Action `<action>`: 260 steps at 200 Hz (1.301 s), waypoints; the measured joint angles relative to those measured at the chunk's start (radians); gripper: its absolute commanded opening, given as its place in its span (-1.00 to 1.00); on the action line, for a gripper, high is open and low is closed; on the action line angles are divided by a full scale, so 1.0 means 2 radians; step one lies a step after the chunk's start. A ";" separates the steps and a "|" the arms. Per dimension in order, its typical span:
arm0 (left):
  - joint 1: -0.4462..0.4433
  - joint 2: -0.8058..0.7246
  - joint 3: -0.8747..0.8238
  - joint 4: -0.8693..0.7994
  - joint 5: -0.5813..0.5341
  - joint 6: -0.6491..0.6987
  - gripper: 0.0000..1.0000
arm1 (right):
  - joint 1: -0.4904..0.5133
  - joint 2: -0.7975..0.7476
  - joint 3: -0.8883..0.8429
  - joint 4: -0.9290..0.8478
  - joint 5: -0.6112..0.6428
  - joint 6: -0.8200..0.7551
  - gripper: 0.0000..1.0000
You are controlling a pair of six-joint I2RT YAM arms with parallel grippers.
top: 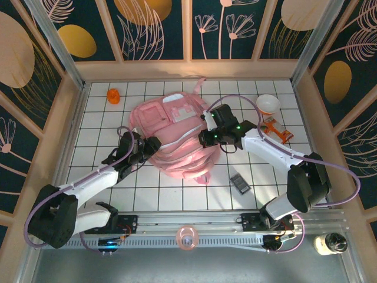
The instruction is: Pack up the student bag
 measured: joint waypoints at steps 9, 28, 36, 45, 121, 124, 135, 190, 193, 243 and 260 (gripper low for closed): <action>0.000 0.000 -0.006 0.004 -0.002 -0.006 -0.85 | 0.001 0.000 0.000 0.000 0.004 -0.001 -1.00; 0.000 -0.003 -0.020 0.019 -0.006 -0.032 -1.00 | 0.007 0.000 0.000 0.000 0.011 -0.001 -1.00; 0.000 -0.008 -0.025 0.025 -0.007 -0.045 -1.00 | 0.010 0.000 0.000 0.000 0.016 -0.001 -1.00; -0.001 -0.016 -0.028 0.029 -0.010 -0.057 -1.00 | 0.016 0.000 0.000 0.000 0.022 0.000 -1.00; -0.030 -0.076 -0.037 0.031 -0.098 -0.134 -1.00 | 0.109 0.000 0.011 0.010 0.077 0.057 -1.00; -0.031 -0.076 -0.037 0.031 -0.101 -0.135 -1.00 | 0.111 0.000 0.011 0.011 0.078 0.061 -1.00; -0.037 -0.075 -0.037 0.033 -0.109 -0.140 -1.00 | 0.122 0.000 0.013 0.015 0.080 0.075 -1.00; -0.051 -0.054 -0.036 0.055 -0.131 -0.157 -1.00 | 0.180 0.031 0.029 0.062 0.092 0.149 -1.00; -0.051 -0.054 -0.035 0.054 -0.131 -0.157 -1.00 | 0.183 0.033 0.029 0.067 0.092 0.154 -1.00; -0.054 -0.055 -0.034 0.057 -0.139 -0.158 -1.00 | 0.206 0.078 0.029 0.138 0.076 0.190 -1.00; -0.054 -0.059 -0.034 0.052 -0.141 -0.156 -1.00 | 0.205 0.080 0.029 0.142 0.070 0.184 -0.80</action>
